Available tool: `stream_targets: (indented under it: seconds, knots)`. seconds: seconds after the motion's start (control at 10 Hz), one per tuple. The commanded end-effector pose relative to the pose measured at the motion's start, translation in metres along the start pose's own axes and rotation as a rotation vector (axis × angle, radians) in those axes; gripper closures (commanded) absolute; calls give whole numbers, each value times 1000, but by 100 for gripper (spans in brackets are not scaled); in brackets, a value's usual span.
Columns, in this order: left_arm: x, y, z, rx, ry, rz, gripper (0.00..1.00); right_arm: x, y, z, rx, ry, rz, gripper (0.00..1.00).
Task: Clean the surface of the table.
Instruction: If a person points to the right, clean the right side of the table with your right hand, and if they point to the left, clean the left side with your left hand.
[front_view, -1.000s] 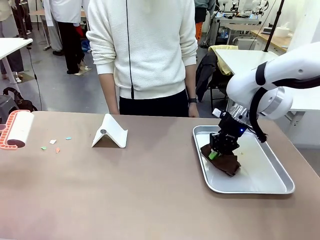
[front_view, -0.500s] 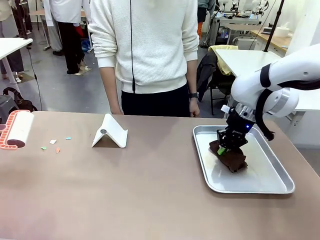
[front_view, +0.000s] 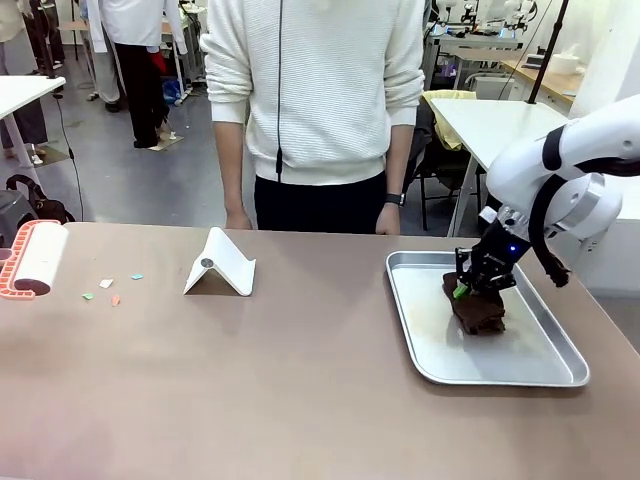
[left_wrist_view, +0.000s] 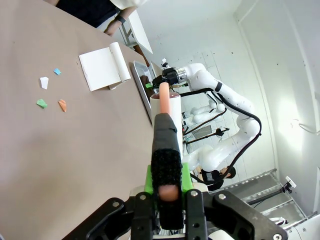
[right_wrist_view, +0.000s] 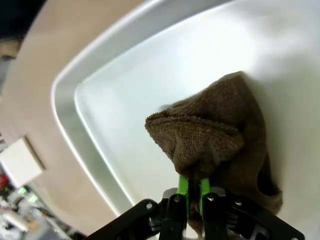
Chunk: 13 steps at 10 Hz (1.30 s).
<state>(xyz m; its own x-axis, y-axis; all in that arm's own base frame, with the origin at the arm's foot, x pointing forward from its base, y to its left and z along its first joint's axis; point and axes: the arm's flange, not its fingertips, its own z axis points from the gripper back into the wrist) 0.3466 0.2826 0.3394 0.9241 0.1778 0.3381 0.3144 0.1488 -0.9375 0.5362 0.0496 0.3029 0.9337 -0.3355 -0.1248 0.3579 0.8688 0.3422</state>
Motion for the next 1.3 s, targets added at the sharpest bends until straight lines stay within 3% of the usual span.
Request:
stream_targets:
  seconds: [0.0, 0.3, 0.5, 0.8, 1.2]
  knots:
    - [-1, -4, -2, -1, -3, -17, 100, 9, -11, -2, 78, 14, -215, 91]
    - [-1, -4, -2, -1, -3, -17, 100, 17, -21, 1, 95, 15, -421, 91]
    - [-1, -4, -2, -1, -3, -17, 100, 17, -25, 1, 121, 85, -508, 91]
    - [-1, -4, -2, -1, -3, -17, 100, 7, -32, 16, 271, 279, -469, 91]
    - [-1, -4, -2, -1, -3, -17, 100, -6, -33, 29, 428, 423, -301, 91]
